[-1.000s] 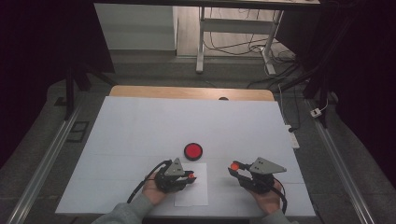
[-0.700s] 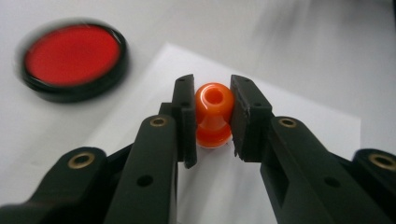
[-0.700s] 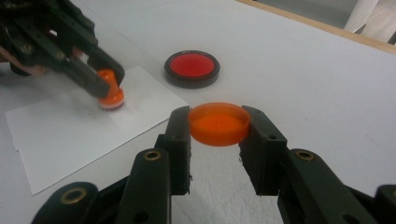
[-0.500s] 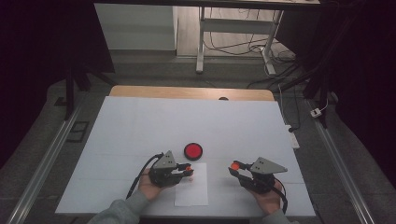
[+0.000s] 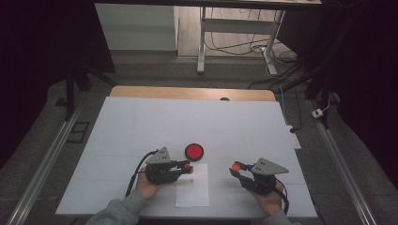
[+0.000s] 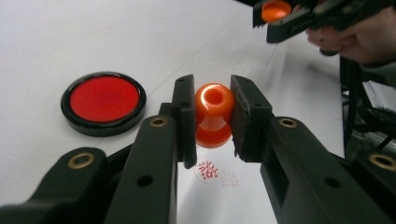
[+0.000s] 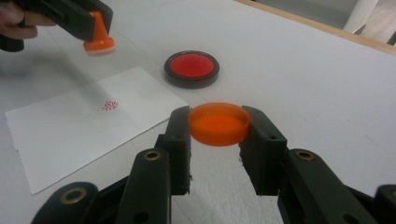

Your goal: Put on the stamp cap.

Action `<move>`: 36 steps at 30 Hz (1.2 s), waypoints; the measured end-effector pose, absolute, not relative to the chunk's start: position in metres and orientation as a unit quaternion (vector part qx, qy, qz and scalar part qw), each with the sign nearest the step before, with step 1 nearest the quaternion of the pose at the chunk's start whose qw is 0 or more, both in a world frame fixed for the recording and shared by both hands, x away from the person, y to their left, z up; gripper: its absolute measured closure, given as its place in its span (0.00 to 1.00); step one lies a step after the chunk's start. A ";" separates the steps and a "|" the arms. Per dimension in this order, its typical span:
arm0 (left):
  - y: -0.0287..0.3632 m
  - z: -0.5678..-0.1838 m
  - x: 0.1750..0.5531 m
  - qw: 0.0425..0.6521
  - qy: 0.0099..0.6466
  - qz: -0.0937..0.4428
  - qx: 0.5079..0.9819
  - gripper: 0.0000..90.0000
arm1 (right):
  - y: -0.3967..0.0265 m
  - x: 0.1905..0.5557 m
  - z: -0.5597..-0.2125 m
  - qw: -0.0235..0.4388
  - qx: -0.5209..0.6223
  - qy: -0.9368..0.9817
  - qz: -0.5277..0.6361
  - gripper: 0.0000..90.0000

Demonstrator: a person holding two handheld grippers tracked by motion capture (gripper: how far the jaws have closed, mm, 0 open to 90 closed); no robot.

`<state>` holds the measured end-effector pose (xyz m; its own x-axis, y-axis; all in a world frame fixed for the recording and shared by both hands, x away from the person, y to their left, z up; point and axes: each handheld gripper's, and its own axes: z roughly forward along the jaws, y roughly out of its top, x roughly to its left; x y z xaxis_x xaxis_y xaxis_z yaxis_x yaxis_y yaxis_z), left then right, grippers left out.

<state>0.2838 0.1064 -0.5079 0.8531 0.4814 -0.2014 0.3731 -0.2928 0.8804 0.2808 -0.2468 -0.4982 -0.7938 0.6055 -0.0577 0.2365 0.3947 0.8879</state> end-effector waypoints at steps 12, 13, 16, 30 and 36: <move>0.127 -0.490 0.282 0.563 0.277 0.047 0.778 0.81 | -0.245 0.281 -0.500 0.191 0.257 0.814 0.485 0.71; 0.129 -0.489 0.282 0.564 0.277 0.047 0.776 0.81 | -0.245 0.281 -0.500 0.190 0.256 0.814 0.486 0.71; 0.133 -0.486 0.282 0.567 0.283 0.046 0.772 0.81 | -0.245 0.281 -0.500 0.190 0.257 0.814 0.485 0.71; 0.149 -0.477 0.285 0.579 0.292 0.046 0.760 0.80 | -0.242 0.282 -0.502 0.188 0.255 0.816 0.483 0.71; 0.144 -0.476 0.286 0.578 0.289 0.041 0.762 0.80 | -0.236 0.283 -0.502 0.185 0.247 0.819 0.483 0.71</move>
<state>0.2862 0.1442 -0.4762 0.8299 0.4872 -0.2717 0.3928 -0.1646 0.9048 0.2827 -0.2365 -0.5018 -0.8092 0.5840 -0.0649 0.2255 0.4106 0.8835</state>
